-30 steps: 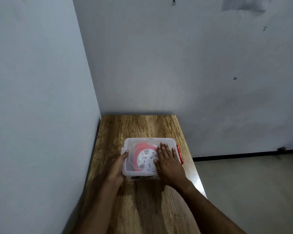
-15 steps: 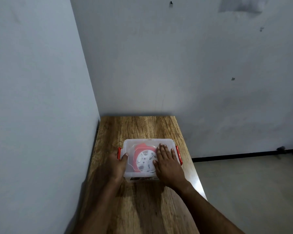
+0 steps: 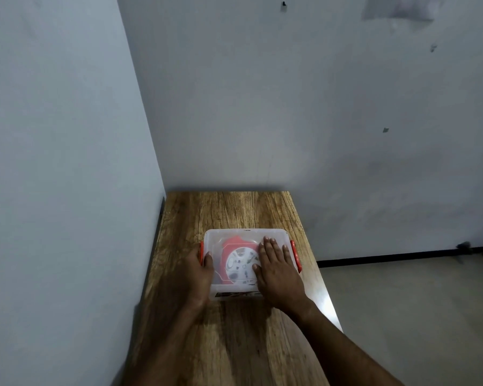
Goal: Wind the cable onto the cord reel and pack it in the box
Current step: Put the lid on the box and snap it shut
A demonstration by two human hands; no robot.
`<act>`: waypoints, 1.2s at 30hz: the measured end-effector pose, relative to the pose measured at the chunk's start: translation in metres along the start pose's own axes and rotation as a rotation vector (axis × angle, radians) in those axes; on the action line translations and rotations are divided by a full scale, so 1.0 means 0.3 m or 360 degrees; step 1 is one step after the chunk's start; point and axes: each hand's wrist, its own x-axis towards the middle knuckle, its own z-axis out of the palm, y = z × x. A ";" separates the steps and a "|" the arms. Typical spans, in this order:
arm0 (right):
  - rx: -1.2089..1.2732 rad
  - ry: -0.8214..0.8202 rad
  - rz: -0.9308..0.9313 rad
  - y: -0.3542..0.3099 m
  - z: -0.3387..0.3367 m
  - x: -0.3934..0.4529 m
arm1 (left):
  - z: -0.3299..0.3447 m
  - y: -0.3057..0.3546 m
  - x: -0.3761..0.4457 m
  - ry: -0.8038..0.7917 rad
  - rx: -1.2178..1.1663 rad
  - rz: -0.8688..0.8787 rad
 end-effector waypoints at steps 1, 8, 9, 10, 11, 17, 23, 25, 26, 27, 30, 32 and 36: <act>0.0027 0.0017 -0.0001 0.000 0.003 0.001 | -0.005 -0.003 -0.002 0.0013 -0.0013 -0.0005; 0.0512 0.0588 0.0241 0.038 -0.038 -0.010 | 0.000 -0.005 0.002 0.0145 -0.0305 -0.0176; 0.0672 0.0651 0.0365 0.059 -0.033 -0.007 | -0.007 -0.015 0.015 0.0012 -0.0478 -0.0337; 0.0885 0.0669 0.0531 0.072 -0.041 -0.010 | -0.010 -0.038 0.032 -0.0148 -0.0618 -0.0463; 0.1164 0.0651 0.0710 0.091 -0.039 -0.011 | -0.017 -0.062 0.047 -0.0297 -0.0700 -0.0549; 0.2442 0.0163 0.1026 0.117 -0.037 -0.056 | 0.032 -0.092 0.024 -0.0591 -0.1102 -0.0835; 0.2668 0.0162 0.1043 0.134 0.049 -0.076 | 0.045 -0.106 0.002 -0.0528 -0.1244 -0.0849; 0.2665 0.0169 0.1077 0.133 0.061 -0.079 | 0.049 -0.113 -0.012 -0.0492 -0.1254 -0.0844; 0.2673 0.0174 0.1078 0.132 0.070 -0.081 | 0.055 -0.115 -0.018 -0.0486 -0.1255 -0.0836; 0.2688 0.0177 0.1094 0.127 0.072 -0.082 | 0.060 -0.113 -0.021 -0.0485 -0.1252 -0.0835; 0.2693 0.0211 0.1125 0.123 0.076 -0.073 | 0.076 -0.114 -0.010 -0.0464 -0.1222 -0.0851; 0.2691 0.0226 0.1117 0.125 0.073 -0.060 | 0.084 -0.123 0.008 -0.0422 -0.1221 -0.0867; 0.2689 0.0246 0.1084 0.131 0.061 -0.011 | 0.091 -0.109 0.058 -0.0387 -0.1237 -0.0877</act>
